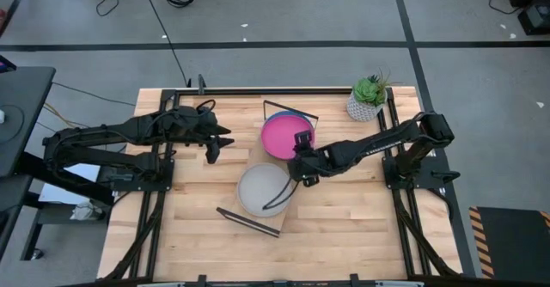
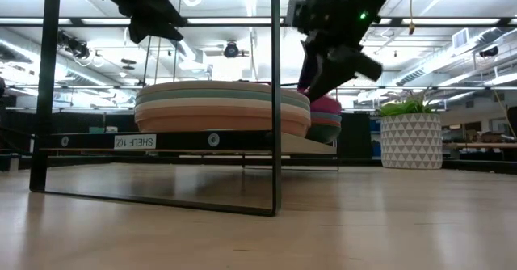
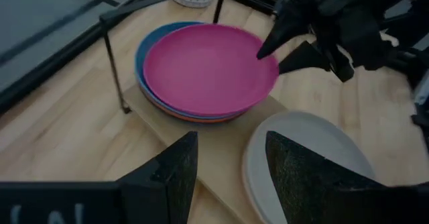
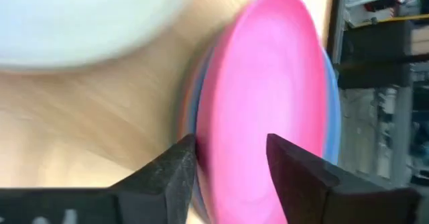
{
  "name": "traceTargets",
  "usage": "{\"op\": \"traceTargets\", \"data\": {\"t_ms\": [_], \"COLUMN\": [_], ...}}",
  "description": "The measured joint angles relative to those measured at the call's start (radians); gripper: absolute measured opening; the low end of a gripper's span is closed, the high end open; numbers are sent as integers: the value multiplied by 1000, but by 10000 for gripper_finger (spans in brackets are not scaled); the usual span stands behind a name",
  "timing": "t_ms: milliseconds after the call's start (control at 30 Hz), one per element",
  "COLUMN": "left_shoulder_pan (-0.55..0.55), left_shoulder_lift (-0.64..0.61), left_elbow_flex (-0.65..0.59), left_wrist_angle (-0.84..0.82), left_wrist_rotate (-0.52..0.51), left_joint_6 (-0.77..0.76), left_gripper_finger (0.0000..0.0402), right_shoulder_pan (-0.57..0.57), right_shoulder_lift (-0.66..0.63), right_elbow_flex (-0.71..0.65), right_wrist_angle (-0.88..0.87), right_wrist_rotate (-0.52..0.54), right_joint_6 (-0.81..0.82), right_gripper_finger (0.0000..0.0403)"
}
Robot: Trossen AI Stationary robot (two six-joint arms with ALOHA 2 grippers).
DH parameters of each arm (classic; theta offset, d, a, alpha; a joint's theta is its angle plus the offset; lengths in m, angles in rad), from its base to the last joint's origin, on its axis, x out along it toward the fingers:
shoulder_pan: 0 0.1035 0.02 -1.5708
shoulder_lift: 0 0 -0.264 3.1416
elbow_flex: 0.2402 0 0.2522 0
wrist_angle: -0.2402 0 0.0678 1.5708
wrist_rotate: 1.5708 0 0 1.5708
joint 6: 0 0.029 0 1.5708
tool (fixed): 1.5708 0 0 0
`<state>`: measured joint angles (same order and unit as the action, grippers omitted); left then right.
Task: Place and stack plates onto a shelf
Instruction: Stack the pink plate on top of the blue plate on the shelf, then return to Home Position
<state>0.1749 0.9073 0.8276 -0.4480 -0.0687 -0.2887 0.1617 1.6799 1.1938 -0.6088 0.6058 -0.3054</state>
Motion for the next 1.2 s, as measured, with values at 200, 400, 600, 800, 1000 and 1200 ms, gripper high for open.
{"op": "traceTargets", "data": {"t_ms": [200, 400, 600, 800, 1000, 1200], "left_shoulder_pan": [0, -27, -137, -140, -133, -133], "left_shoulder_lift": [0, 0, -14, -94, -233, -344], "left_elbow_flex": [0, 0, -95, -269, -421, -553], "left_wrist_angle": [8, 1, 127, 272, 423, 558], "left_wrist_rotate": [64, 60, 5, 6, 20, 20], "left_joint_6": [-41, 15, 123, 154, 192, 224], "left_gripper_finger": [183, 183, 183, 183, 183, 183], "right_shoulder_pan": [41, 46, 86, 143, 190, 191], "right_shoulder_lift": [-40, -114, -220, -339, -464, -609], "right_elbow_flex": [21, 52, -73, -285, -426, -613], "right_wrist_angle": [-110, -184, -92, 137, 284, 520], "right_wrist_rotate": [-23, -24, -19, -36, -20, -30], "right_joint_6": [128, 302, 431, 487, 548, 541], "right_gripper_finger": [221, 223, 203, 186, 178, 169]}}
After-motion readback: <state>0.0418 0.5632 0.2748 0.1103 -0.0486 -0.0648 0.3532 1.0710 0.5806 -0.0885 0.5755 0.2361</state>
